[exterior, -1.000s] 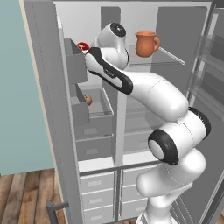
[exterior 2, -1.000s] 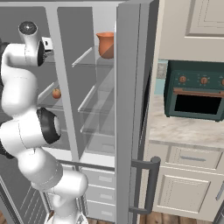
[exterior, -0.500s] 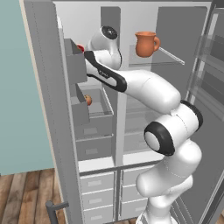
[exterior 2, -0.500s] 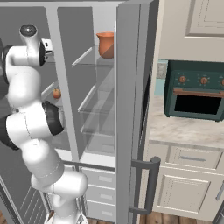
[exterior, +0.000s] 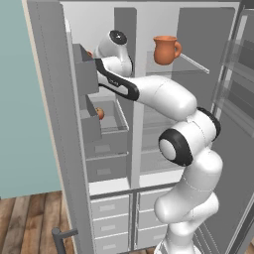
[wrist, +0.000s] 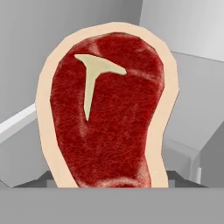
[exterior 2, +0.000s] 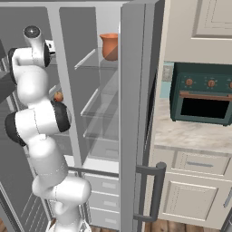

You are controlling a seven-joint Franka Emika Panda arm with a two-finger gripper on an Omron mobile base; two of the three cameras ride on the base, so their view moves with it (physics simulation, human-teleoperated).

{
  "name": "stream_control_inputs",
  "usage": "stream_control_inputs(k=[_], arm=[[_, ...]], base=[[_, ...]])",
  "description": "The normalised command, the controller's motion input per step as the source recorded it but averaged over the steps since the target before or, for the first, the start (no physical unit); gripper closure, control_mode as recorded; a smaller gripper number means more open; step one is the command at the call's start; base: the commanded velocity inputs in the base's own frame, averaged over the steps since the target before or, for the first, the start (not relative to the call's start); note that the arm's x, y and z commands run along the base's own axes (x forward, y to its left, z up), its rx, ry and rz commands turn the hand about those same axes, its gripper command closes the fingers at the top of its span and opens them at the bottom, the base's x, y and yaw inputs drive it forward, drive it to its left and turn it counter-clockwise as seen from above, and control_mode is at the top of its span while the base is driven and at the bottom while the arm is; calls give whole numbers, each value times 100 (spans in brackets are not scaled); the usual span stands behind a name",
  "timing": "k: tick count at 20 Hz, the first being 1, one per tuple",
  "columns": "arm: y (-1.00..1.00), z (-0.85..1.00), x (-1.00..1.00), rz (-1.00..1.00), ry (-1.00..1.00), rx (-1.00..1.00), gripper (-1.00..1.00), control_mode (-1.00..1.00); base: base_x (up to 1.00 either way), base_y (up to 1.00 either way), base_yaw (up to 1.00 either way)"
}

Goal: There's a steak in the fridge that needs to be moved to the freezer for freezing. Pick up the steak from the fridge, place it on any shelf in the freezer, and close the fridge and freezer doors when done.

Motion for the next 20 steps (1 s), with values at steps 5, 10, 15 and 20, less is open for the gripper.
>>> stream_control_inputs(k=[5,10,15,20], arm=[[12,-10,34,0,0,-2,100,-100],[17,-17,37,-1,0,-4,100,-100],[13,-18,45,-1,0,-3,100,-100],[16,-20,34,-1,0,-3,-100,-100]], base=[[0,0,0],[0,0,0],[0,0,0],[0,0,0]])
